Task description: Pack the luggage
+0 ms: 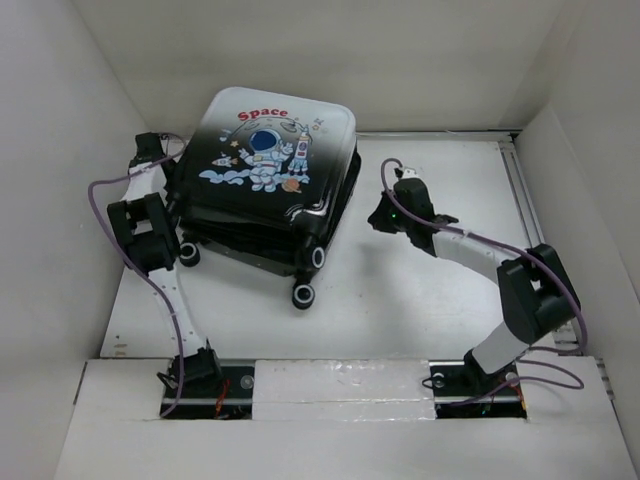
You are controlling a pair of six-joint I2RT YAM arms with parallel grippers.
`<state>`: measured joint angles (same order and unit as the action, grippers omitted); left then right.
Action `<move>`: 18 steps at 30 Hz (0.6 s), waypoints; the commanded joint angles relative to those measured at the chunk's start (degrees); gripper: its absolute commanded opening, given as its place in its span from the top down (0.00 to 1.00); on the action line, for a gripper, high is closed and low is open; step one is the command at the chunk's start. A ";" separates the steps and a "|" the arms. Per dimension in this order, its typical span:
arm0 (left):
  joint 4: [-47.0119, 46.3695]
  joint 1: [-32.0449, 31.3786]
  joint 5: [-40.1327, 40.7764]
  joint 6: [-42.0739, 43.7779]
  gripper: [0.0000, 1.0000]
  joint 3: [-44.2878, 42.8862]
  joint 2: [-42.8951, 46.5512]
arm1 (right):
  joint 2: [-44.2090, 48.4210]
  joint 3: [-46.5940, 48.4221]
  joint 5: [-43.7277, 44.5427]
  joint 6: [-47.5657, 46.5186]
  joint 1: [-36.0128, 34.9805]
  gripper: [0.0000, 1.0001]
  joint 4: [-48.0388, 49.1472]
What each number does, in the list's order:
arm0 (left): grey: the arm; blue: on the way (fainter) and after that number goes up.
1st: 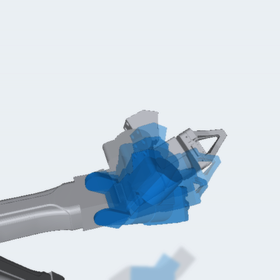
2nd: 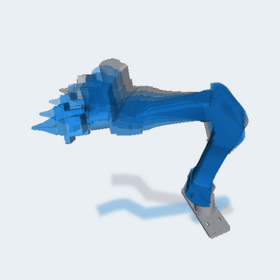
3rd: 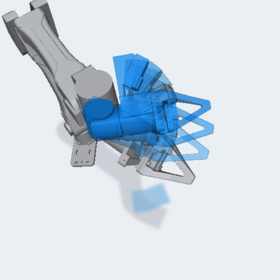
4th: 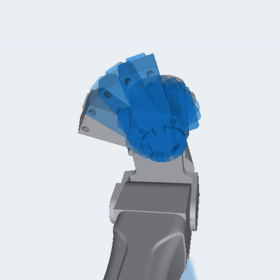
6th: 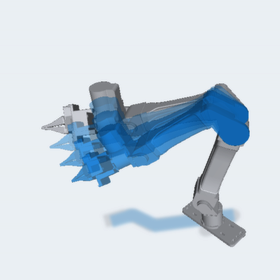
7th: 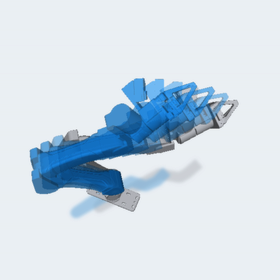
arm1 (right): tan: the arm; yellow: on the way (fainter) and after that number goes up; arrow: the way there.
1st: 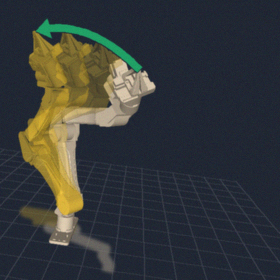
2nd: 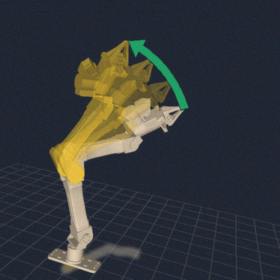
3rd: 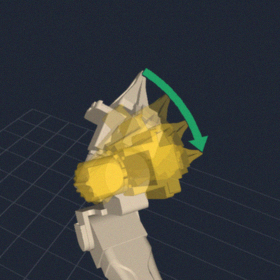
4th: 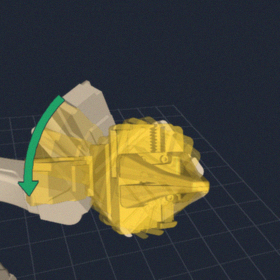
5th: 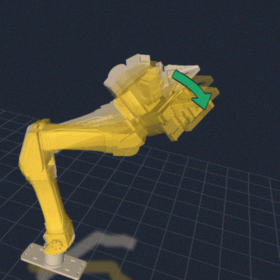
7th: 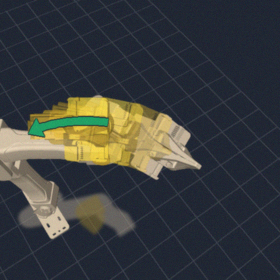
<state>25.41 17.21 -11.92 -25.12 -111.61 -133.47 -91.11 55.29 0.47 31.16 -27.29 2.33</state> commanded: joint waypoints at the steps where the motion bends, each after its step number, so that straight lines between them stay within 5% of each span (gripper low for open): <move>1: -12.28 -9.29 -10.91 -6.15 1.00 13.57 10.75 | -0.29 4.03 1.99 1.36 3.54 1.00 5.49; 12: -40.07 -19.66 -6.97 -17.06 1.00 62.08 35.36 | -13.03 18.79 -6.00 -1.88 12.35 1.00 -0.39; 18: -42.11 -29.06 -1.90 -16.45 1.00 72.93 45.47 | -20.50 24.33 -12.67 -5.13 7.71 1.00 -1.88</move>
<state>-14.74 -4.78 -12.27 -42.22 -42.72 -92.90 -108.75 76.53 0.01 27.62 -11.99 0.82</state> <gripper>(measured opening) 0.003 0.009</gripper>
